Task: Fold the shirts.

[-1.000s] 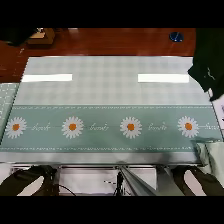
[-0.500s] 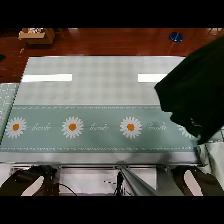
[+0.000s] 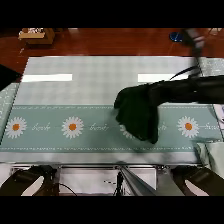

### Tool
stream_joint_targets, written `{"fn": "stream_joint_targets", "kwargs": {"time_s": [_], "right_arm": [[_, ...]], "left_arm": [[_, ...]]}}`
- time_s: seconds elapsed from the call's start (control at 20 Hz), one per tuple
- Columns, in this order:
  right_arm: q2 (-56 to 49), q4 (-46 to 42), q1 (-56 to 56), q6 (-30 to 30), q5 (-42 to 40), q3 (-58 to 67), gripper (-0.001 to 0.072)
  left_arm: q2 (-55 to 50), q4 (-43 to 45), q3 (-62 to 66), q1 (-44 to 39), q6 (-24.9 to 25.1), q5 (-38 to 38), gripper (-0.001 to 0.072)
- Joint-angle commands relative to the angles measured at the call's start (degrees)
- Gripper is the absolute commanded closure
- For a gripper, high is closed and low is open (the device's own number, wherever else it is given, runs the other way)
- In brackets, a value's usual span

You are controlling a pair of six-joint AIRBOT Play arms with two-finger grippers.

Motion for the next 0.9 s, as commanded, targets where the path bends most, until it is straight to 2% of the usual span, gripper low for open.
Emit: {"fn": "stream_joint_targets", "kwargs": {"time_s": [0.0, 0.1, 0.15, 0.2, 0.25, 0.35, 0.4, 0.6, 0.65, 0.75, 0.85], "right_arm": [[-12.5, -6.1, 15.3, 5.7, -14.6, -2.2, 0.0688], [-18.9, -5.3, 16.8, 7.3, -17.4, -2.2, 0.0684], [-20.5, -5.9, 16.7, 7.1, -16.5, -2.2, 0.0599], [-20.7, -6.0, 16.0, 5.9, -14.8, -2.2, 0.0455], [-20.0, -6.0, 14.7, 3.3, -11.6, -1.9, 0.0354], [-16.8, -9.2, 11.2, -2.4, -4.2, -0.2, 0.0203], [-14.6, -13.6, 9.5, -2.7, -0.7, 0.8, 0.0177], [-3.7, -41.7, 1.0, -1.6, 10.8, 2.0, 0.0182], [-2.2, -46.4, -1.8, -1.3, 13.3, 2.0, 0.0184], [-0.7, -47.5, -10.2, -1.3, 16.6, 1.5, 0.0183], [-0.5, -39.1, -20.3, -1.9, 16.9, -0.9, 0.0179]], "left_arm": [[0.0, 0.0, -5.0, 0.0, -0.1, -0.2, 0.0079], [0.0, 0.0, -9.4, 0.0, -0.2, -0.2, 0.0079], [0.0, 0.0, -11.3, 0.0, -0.2, -0.2, 0.008], [0.1, 0.0, -13.2, 0.0, -0.2, -0.2, 0.008], [0.1, -0.3, -14.9, 0.0, -0.1, 0.0, 0.008], [0.0, -2.6, -18.3, 0.0, -0.1, 1.4, 0.0079], [0.0, -4.6, -20.3, 0.0, 0.1, 3.1, 0.0079], [-0.3, -17.0, -32.5, 0.0, 4.0, 15.0, 0.0079], [-0.5, -18.6, -36.2, 0.0, 4.8, 17.7, 0.0078], [-0.8, -19.2, -43.6, 0.0, 6.6, 21.6, 0.0078], [-1.1, -19.1, -50.4, 0.1, 9.7, 22.9, 0.0079]]}}
